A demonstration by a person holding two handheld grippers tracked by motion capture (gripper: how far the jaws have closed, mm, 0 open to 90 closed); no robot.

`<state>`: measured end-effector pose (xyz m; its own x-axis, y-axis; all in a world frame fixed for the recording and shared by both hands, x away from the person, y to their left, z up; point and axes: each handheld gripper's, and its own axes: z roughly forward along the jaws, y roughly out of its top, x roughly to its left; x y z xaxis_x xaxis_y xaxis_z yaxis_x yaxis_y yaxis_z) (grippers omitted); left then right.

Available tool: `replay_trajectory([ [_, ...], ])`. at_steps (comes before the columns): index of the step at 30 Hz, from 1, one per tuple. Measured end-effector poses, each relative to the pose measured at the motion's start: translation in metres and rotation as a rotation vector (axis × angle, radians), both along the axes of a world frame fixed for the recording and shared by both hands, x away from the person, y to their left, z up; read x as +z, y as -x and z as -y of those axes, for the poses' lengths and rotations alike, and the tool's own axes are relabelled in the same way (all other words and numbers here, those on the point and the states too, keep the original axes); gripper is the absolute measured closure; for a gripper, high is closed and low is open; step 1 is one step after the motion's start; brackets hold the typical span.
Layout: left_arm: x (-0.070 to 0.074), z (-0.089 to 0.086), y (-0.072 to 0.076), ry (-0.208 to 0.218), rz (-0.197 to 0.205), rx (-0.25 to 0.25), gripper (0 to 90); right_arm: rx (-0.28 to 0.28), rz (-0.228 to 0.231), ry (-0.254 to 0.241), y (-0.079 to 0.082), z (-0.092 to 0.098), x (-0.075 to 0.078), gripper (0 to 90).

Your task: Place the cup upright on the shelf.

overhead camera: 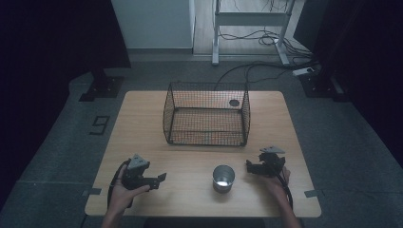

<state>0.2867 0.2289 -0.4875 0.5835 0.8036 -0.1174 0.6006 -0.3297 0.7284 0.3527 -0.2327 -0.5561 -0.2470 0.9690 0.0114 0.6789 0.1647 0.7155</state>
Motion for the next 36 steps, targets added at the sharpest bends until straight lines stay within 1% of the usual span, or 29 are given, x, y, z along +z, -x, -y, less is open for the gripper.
replay_trajectory([
  [4,0.001,-0.002,0.000,0.005,0.004,0.003,15.3,-0.010,0.010,-0.002,0.002,0.001,0.000,2.9],
  [10,0.002,-0.002,0.001,0.008,0.005,0.004,15.3,-0.012,0.022,0.004,0.006,0.003,0.003,4.7],
  [15,0.000,0.000,0.000,0.005,0.000,0.000,15.3,-0.012,0.045,-0.022,0.009,0.007,0.008,5.8],
  [21,0.001,0.000,0.001,0.006,0.003,0.000,15.3,-0.008,0.057,-0.040,0.012,0.009,0.013,6.8],
  [26,0.002,-0.002,0.000,0.005,0.005,0.002,15.3,0.015,0.077,-0.056,0.018,0.008,0.023,8.1],
  [36,0.001,-0.001,0.000,0.006,0.003,0.001,15.3,0.068,0.137,-0.085,0.033,0.000,0.045,10.1],
])
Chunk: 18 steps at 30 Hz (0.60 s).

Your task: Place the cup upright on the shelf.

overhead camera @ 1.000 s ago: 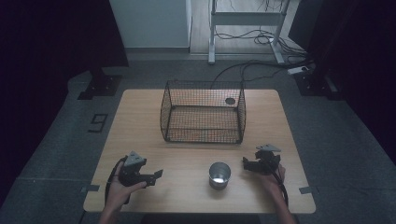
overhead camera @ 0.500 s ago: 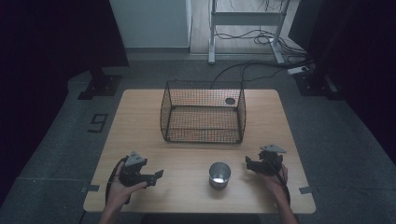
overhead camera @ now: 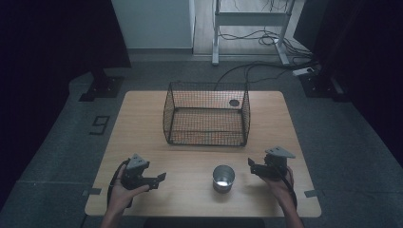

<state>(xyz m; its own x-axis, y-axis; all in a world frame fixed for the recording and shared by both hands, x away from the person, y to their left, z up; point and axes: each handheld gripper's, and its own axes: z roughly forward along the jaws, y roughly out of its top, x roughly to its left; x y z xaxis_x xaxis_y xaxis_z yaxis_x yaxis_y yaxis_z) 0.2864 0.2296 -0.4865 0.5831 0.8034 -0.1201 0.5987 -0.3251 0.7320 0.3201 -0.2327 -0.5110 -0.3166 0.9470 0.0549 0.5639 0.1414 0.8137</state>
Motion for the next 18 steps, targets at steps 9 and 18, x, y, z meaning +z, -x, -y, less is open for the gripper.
replay_trajectory([
  [9,0.000,0.001,0.000,-0.002,-0.001,-0.002,15.3,0.058,0.051,-0.029,0.015,-0.010,0.020,10.5],
  [18,0.000,0.001,0.000,-0.004,-0.001,-0.005,15.3,0.120,0.087,-0.047,0.027,-0.024,0.035,10.8],
])
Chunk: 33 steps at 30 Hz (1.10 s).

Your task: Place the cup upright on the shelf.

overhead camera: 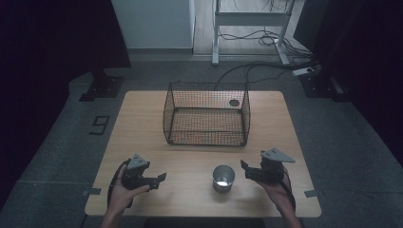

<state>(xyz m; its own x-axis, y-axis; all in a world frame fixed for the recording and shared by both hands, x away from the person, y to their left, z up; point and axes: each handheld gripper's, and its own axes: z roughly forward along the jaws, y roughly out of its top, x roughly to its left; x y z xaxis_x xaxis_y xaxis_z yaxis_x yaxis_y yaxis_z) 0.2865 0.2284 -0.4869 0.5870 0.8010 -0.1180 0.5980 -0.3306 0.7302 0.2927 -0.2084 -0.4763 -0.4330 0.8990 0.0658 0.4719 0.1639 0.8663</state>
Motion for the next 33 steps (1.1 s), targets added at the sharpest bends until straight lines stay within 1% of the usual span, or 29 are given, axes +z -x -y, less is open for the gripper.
replay_trajectory([
  [8,0.001,0.000,0.000,-0.001,0.001,-0.002,15.3,0.054,0.020,-0.015,0.011,-0.012,0.009,10.7],
  [12,0.000,0.000,0.000,-0.001,0.000,-0.003,15.3,0.089,0.016,-0.037,0.015,-0.018,0.011,10.8],
  [20,0.001,0.001,0.000,-0.001,0.002,-0.003,15.3,0.142,0.008,-0.035,0.021,-0.031,0.012,10.7],
  [28,0.001,0.001,0.001,0.000,0.002,-0.004,15.3,0.172,-0.001,-0.031,0.024,-0.041,0.010,10.4],
  [33,0.003,0.001,0.002,0.003,0.007,-0.008,15.3,0.177,-0.010,-0.029,0.024,-0.047,0.007,9.6],
])
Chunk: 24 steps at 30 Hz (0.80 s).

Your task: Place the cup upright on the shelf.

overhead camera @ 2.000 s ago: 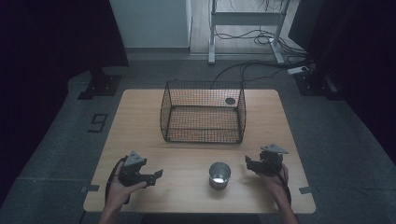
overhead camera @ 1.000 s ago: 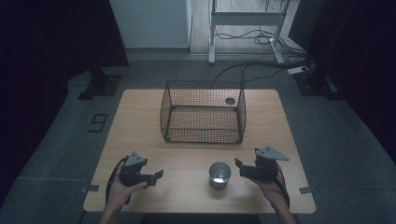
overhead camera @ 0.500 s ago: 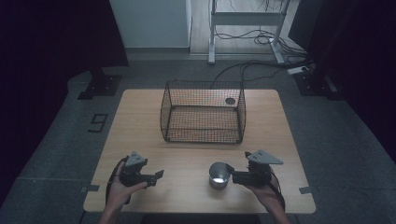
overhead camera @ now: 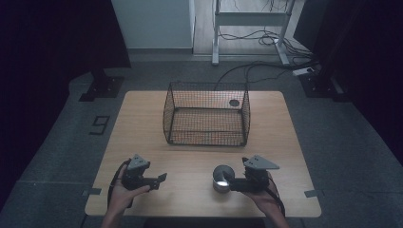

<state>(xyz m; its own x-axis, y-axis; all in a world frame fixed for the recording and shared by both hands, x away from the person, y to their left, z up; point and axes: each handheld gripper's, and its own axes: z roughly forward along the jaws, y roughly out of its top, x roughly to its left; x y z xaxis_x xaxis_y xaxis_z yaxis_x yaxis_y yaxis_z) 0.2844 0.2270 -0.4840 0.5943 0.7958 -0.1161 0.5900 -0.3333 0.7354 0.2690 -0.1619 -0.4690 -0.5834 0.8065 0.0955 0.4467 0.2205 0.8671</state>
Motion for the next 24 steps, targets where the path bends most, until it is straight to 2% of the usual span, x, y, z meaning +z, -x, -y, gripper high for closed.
replay_trajectory([
  [14,-0.001,0.001,0.000,-0.001,-0.003,-0.001,15.2,0.051,-0.019,0.019,0.002,-0.018,-0.008,5.8],
  [24,-0.002,0.001,-0.001,-0.001,-0.006,-0.002,15.3,0.055,-0.039,0.058,-0.001,-0.027,-0.020,2.2],
])
